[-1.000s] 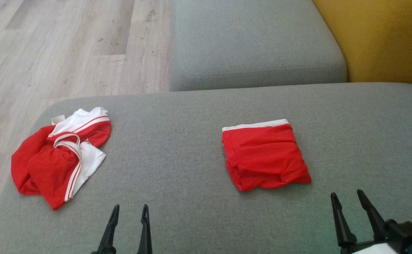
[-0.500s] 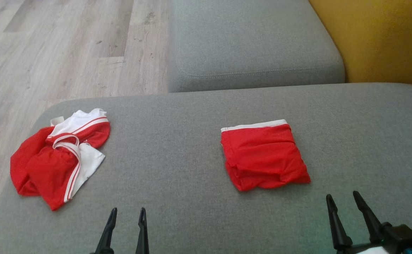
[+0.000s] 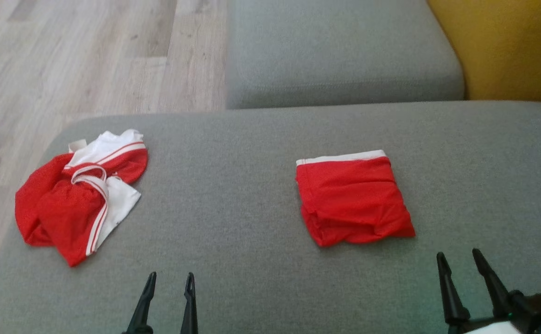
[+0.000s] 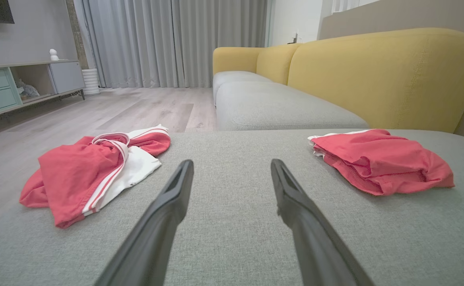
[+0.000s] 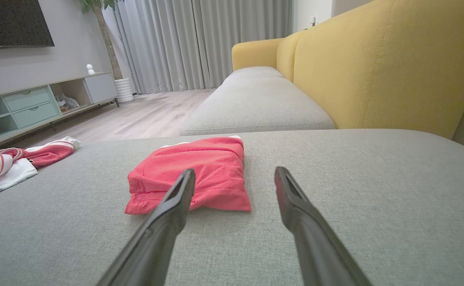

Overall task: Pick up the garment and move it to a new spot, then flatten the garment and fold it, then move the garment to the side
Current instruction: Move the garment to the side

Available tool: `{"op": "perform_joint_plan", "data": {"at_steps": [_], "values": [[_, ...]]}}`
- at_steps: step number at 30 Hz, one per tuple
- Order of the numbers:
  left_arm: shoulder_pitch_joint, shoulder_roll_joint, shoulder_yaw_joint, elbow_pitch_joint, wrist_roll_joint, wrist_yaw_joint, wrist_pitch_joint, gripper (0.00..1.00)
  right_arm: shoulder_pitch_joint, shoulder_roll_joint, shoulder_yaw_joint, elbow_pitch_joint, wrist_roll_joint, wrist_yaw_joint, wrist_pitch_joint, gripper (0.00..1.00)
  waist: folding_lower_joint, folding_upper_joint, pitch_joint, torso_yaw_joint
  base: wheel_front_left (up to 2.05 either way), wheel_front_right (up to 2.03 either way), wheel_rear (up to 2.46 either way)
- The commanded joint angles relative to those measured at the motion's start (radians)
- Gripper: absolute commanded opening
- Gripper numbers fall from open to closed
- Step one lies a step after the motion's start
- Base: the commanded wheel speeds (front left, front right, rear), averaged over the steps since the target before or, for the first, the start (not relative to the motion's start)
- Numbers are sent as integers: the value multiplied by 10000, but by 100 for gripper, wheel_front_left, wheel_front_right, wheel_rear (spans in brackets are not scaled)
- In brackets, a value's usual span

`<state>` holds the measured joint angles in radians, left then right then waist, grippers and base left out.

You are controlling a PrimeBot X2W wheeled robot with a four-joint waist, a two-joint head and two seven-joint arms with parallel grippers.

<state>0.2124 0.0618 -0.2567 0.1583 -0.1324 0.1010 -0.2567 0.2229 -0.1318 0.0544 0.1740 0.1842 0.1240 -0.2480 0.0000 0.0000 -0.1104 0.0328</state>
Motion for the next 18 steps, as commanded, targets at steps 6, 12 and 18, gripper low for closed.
{"op": "perform_joint_plan", "data": {"at_steps": [6, 12, 18], "values": [[-670, -100, 140, -523, 232, 12, -51, 100, -1616, -429, 55, 379, 595, 67, -137, 100, 0, 0, 1006, 231, 0, 0, 0], [-1126, -109, -123, -775, 307, 50, -51, 100, -3495, -1131, 656, 2027, 1649, 67, 117, 100, 0, 0, 1918, 441, 0, 0, 0], [-1830, -113, -521, -920, 262, 108, -51, 100, -5665, -1877, 1817, 3791, 3473, 67, 1553, 100, 0, 0, 2779, 800, 0, 0, 0]]}}
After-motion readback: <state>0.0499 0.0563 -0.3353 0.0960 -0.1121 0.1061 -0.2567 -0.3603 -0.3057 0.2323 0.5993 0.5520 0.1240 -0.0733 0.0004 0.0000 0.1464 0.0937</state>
